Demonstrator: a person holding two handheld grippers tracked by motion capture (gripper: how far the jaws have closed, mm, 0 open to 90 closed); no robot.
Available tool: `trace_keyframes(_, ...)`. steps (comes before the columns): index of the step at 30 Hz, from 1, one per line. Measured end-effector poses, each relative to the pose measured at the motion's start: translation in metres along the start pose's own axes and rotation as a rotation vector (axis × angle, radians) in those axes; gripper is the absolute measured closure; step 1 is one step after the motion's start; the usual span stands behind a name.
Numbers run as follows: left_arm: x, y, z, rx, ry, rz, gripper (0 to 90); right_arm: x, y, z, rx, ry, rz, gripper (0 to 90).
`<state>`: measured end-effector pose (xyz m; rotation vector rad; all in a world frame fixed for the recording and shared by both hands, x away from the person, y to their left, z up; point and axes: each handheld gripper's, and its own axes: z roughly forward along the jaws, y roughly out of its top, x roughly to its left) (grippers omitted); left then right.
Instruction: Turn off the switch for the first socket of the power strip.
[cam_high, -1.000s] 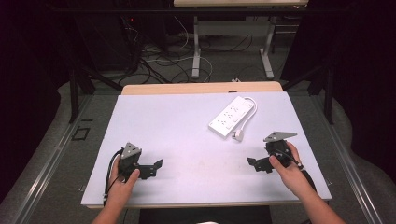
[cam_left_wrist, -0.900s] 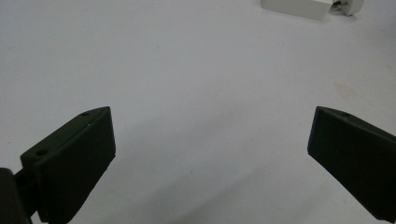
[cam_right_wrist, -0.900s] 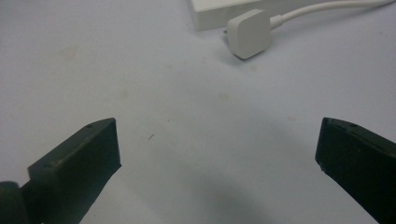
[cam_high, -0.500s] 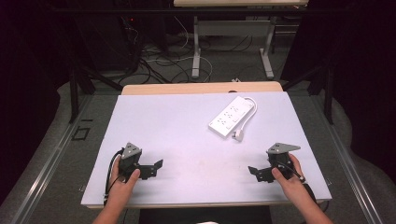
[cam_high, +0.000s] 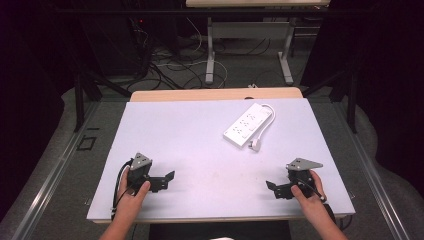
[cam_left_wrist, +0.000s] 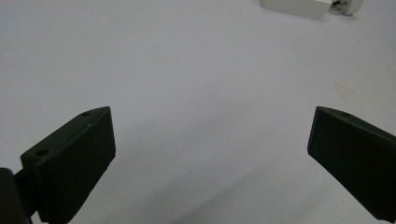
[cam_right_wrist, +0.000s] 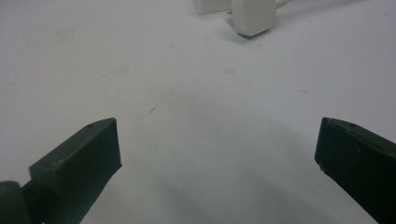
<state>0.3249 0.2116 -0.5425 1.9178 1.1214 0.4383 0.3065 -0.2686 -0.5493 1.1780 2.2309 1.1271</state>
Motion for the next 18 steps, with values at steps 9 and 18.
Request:
trace_keyframes(9, 0.0012, 0.0009, -0.0002, 0.014, -0.007, 0.007, 0.8, -0.0019, -0.0028, 0.0024, -0.003, 0.007, 0.040, 0.0)
trace_keyframes(18, 0.0003, 0.0010, 0.0003, 0.001, 0.000, 0.004, 0.8, -0.0059, -0.0049, -0.0007, -0.008, 0.002, 0.051, 0.2)
